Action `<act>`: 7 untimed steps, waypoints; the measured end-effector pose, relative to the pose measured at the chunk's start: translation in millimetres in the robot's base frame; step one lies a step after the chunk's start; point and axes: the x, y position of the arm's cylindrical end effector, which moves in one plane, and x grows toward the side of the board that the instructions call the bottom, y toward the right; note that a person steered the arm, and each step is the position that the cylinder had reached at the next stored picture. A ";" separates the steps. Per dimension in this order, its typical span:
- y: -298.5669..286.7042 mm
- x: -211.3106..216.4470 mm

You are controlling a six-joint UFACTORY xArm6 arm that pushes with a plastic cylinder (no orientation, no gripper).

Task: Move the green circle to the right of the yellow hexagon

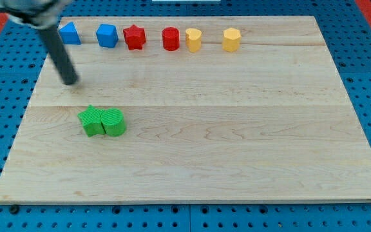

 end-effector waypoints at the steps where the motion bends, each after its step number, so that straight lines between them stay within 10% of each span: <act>1: 1.2 44.7; 3: 71.8 124.5; 7: 122.1 76.5</act>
